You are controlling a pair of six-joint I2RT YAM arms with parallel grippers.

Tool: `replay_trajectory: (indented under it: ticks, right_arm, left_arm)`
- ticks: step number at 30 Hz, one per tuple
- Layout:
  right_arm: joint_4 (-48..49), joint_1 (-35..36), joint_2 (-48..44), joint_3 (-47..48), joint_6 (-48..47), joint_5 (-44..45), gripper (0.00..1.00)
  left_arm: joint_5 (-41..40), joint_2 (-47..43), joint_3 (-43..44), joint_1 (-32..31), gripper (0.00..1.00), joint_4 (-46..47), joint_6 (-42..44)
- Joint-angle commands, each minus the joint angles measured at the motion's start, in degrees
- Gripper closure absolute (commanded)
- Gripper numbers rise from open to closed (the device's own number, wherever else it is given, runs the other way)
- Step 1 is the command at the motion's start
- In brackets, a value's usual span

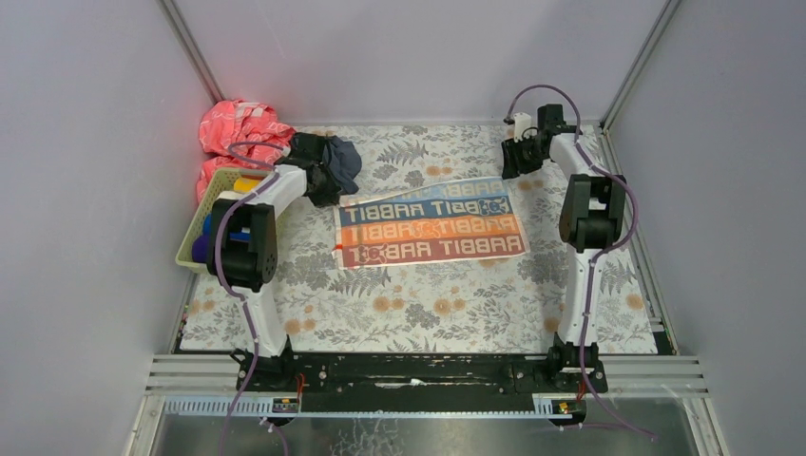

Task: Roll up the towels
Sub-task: Fold the towel at the center of the board.

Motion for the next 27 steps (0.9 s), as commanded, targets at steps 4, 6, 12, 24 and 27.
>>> replay_trajectory:
  ticks: [4, 6, 12, 24, 27]
  right_arm:
    - [-5.0, 0.0, 3.5, 5.8, -6.9, -6.0, 0.5]
    - [-6.1, 0.2, 4.8, 7.0, -7.7, -7.5, 0.51]
    - [-9.0, 0.8, 9.0, 10.1, -9.3, -6.9, 0.54]
    - [-15.2, 1.5, 12.3, 15.5, -14.5, -10.9, 0.67]
    - [-15.4, 1.5, 12.6, 16.3, -14.5, -9.8, 0.79]
  left_arm:
    - [0.3, 1.2, 2.1, 0.5, 1.0, -1.6, 1.6]
    - [0.3, 1.2, 2.2, 0.5, 1.0, -1.6, 1.6]
    - [0.1, 1.4, 2.2, 0.5, 1.0, -1.8, 1.9]
    - [-1.0, 2.4, 4.2, 0.7, 1.0, -3.6, 3.4]
    - [-1.4, 2.6, 4.8, 0.7, 1.0, -3.9, 3.8]
